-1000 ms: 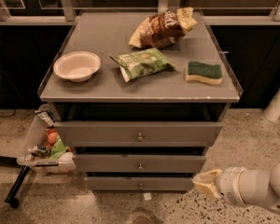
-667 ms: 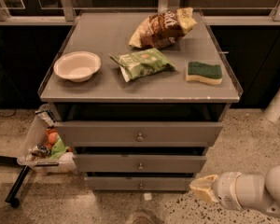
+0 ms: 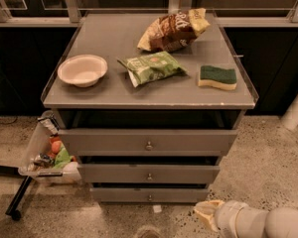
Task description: Open middle drawer
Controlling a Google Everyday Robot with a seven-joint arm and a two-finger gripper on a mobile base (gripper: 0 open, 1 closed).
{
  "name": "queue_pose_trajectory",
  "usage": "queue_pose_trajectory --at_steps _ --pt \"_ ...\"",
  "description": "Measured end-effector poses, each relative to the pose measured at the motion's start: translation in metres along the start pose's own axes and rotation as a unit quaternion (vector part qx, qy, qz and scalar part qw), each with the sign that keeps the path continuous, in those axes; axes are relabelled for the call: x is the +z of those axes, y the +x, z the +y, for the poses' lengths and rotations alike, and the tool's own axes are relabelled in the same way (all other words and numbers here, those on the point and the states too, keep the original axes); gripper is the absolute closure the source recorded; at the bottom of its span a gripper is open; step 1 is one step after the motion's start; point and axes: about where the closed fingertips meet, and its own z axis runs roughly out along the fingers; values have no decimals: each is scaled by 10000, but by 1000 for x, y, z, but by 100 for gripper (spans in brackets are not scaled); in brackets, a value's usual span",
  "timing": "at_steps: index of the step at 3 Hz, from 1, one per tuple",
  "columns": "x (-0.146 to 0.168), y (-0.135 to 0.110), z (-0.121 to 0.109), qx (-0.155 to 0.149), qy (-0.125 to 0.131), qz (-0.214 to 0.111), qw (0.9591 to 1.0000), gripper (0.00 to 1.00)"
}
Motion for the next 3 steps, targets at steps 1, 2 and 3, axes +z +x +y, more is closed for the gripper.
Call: queue_pose_trajectory --at_steps 1,2,3 --pt "34 14 -8 -95 282 -85 9995 100" --pt "62 10 -40 60 660 -541 9963 100" --pt "80 22 -38 316 531 -584 9964 100"
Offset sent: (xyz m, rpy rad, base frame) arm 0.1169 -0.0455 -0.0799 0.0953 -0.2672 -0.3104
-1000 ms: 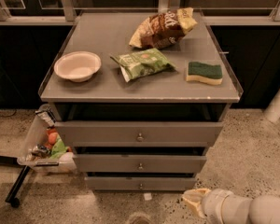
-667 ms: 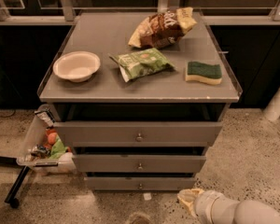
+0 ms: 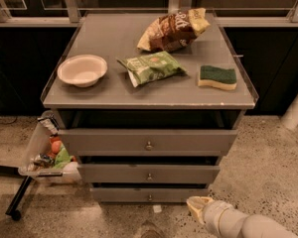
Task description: Open middle drawer
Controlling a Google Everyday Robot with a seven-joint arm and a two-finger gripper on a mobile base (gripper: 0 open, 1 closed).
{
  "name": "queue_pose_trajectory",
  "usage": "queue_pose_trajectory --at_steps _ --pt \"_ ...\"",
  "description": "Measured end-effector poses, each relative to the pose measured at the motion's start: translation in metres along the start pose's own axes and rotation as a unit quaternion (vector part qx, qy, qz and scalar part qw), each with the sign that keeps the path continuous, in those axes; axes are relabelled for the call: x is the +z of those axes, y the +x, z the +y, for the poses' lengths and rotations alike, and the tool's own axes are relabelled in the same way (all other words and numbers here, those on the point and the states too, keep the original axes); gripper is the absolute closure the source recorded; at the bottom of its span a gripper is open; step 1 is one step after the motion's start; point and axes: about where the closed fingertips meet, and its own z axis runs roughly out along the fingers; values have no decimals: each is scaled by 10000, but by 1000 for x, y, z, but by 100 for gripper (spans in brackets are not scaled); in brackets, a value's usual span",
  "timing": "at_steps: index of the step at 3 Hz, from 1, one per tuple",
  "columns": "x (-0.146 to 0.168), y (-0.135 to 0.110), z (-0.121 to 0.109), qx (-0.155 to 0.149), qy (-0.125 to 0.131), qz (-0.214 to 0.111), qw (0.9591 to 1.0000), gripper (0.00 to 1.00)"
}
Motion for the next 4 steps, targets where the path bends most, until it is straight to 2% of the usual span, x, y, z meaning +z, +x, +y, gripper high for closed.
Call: queue_pose_trajectory --at_steps 1,2,3,4 --pt "0 0 0 -1 0 -1 10000 100" --pt "9 -8 -15 -98 179 -266 9994 100" --pt "28 -25 -36 -411 162 -694 9966 100" --pt "49 -36 -57 -568 31 -1041 9929 100"
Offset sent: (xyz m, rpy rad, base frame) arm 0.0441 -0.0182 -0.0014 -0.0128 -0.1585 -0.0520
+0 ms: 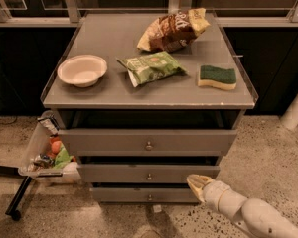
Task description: Open middle drawer
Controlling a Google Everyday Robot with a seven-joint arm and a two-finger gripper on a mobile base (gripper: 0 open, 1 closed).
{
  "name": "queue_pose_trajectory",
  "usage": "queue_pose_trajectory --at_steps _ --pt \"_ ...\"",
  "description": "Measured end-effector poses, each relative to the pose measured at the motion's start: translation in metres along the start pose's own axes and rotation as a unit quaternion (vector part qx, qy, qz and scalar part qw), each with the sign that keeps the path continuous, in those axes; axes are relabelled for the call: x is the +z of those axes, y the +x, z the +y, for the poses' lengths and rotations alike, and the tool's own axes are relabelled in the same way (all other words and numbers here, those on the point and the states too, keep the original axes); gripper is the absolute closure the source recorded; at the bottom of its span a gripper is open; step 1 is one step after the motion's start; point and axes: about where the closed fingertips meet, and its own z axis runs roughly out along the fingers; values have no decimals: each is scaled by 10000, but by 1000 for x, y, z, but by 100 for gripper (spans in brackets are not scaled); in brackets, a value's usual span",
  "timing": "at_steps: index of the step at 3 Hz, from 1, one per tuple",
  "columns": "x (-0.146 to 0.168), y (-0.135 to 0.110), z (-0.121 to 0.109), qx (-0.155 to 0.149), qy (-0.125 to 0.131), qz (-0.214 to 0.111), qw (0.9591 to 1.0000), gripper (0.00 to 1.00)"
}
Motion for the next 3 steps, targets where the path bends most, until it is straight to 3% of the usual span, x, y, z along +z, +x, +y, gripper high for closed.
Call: queue_pose_trajectory --at_steps 1,2,3 --pt "22 -8 -35 -31 30 -249 9997 100" --pt "22 -8 -35 -32 33 -250 9997 100" --pt "32 -8 -55 -159 283 -339 9989 100"
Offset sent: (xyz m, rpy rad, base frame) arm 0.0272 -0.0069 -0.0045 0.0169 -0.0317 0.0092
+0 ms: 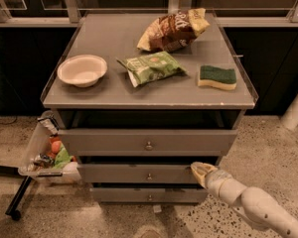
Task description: Open middle drawer
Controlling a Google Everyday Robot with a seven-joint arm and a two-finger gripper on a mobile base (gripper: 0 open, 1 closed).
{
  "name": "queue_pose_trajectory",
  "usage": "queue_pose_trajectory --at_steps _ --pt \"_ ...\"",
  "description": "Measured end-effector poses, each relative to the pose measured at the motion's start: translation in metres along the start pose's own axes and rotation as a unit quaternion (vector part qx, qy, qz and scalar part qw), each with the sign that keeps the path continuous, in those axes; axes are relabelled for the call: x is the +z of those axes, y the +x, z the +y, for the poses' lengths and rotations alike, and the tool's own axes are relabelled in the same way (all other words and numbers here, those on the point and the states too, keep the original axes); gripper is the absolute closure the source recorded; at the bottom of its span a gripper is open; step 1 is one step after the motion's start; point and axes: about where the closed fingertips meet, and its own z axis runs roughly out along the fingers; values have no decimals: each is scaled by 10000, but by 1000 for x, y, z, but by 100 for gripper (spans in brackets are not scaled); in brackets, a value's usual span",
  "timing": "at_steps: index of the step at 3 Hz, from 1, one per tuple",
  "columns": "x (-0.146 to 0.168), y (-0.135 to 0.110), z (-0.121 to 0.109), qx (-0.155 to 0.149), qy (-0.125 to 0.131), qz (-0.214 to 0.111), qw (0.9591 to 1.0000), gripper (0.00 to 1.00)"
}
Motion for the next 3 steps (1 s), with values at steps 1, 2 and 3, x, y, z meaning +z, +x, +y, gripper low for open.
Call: queue_pose_trajectory --at_steps 1,2,3 --pt "26 0 -23 -294 65 -144 9994 100" --pt "45 1 -48 -562 90 -253 9981 100" --pt "62 4 -59 -681 60 -280 9973 100"
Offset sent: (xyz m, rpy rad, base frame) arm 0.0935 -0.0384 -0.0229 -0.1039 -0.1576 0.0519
